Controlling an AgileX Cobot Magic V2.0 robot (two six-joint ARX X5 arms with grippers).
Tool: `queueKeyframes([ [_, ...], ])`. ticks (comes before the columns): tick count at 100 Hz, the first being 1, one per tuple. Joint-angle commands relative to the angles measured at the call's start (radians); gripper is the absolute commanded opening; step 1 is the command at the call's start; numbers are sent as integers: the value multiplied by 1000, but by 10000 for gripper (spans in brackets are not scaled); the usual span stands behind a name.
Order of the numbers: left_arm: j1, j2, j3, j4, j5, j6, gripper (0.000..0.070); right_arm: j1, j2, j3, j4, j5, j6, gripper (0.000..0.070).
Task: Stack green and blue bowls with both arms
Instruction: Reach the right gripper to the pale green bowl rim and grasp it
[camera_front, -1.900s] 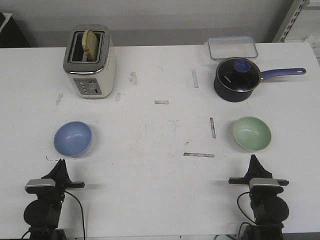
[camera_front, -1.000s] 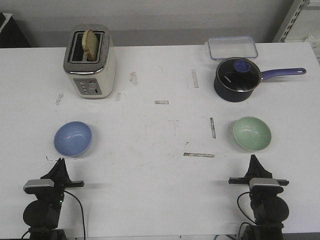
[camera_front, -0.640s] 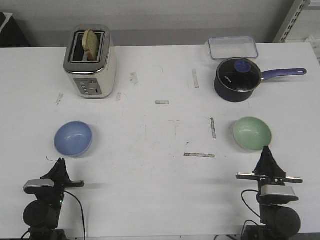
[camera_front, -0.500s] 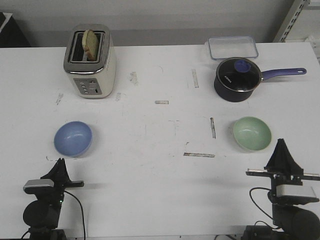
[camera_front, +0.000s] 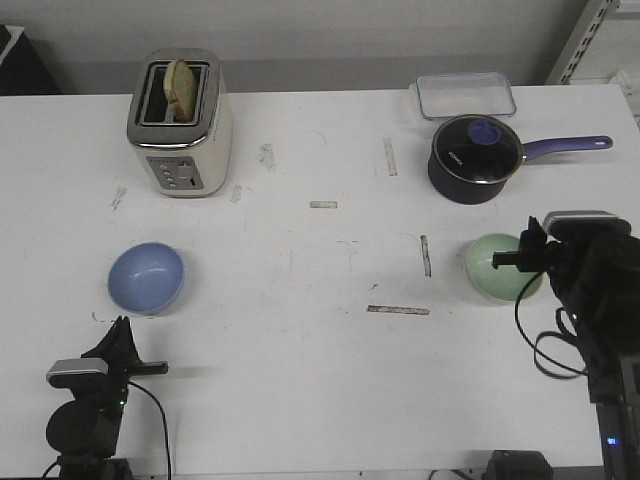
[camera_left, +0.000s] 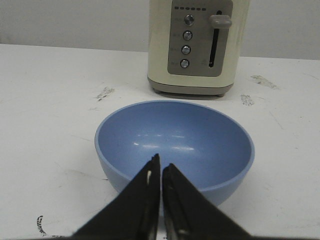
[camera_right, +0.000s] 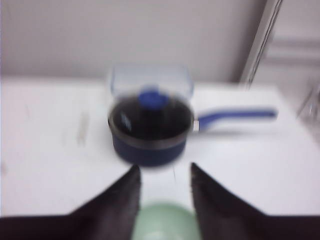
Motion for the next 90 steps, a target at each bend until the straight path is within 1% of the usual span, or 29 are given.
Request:
queueKeyframes([
  [1,0,-2,-20,10,-1,-10,3,-24,64,13,-36,0,-31,460],
  [5,0,-2,-20,10,-1,-10,3,-40,100,13,-61,0,-43,503],
  [12,0,-2,-20,10,-1,-10,3,-73,163,13,-110,0,-56,531],
  [24,0,-2,-20,10,-1,-10,3,-139,272,13,-168,-1,-92,532],
  [29,0,-2,-20,10,-1,-10,3,-166,316,13,-173,-16,-107,531],
  [39,0,-2,-20,7,-1,-10,3,-209,394,13,-167,-50,-124,531],
  [53,0,-2,-20,7,-1,-10,3,-249,500,13,-138,-55,-129,530],
  [62,0,-2,-20,7,-1,-10,3,-255,558,13,-131,-89,-129,514],
  [65,0,-2,-20,7,-1,-10,3,-257,576,13,-128,-99,-129,489],
  [74,0,-2,-20,7,-1,-10,3,-257,615,13,-116,-122,-127,360],
  [79,0,-2,-20,7,-1,-10,2,-257,627,12,-111,-124,-125,265],
  [80,0,-2,-20,7,-1,-10,3,-257,629,12,-110,-124,-125,232],
  [81,0,-2,-20,7,-1,-10,2,-257,629,13,-109,-124,-124,221],
  [90,0,-2,-20,7,-1,-10,2,-257,633,12,-107,-123,-125,46],
])
